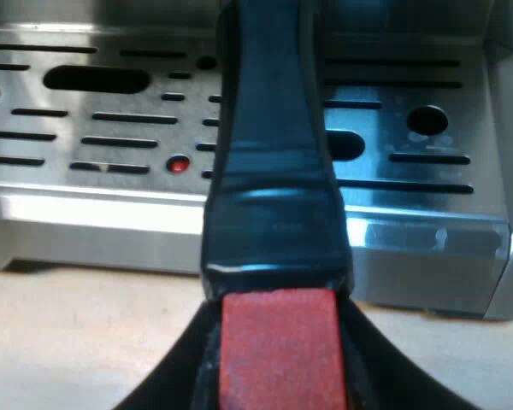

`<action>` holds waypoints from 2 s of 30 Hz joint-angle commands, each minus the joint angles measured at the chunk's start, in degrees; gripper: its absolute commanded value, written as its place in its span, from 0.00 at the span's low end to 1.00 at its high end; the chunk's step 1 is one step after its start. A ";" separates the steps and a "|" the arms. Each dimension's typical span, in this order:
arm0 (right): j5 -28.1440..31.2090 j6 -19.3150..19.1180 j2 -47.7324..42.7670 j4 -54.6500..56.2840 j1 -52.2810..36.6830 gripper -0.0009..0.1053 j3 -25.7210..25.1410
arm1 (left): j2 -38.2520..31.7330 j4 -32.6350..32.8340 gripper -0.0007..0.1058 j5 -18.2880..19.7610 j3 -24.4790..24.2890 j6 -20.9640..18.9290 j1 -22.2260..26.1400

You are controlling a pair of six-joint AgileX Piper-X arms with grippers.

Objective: Grind coffee beans and then tamp

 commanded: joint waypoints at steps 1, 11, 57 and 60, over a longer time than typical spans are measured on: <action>0.45 -1.72 -0.81 -1.24 1.14 0.01 -0.65 | -0.28 -0.20 0.60 0.40 -0.45 -0.60 -0.24; 1.22 -1.54 -5.95 7.28 3.77 0.01 -0.65 | -1.20 6.08 0.60 1.70 -4.20 0.91 -0.24; -15.30 -16.62 -21.71 21.49 14.90 0.01 6.58 | -23.35 45.02 0.60 -10.64 -17.90 2.58 -0.24; -15.62 -16.62 -21.71 19.45 14.90 0.01 8.12 | -23.35 45.01 0.60 -10.64 -17.90 2.58 -0.24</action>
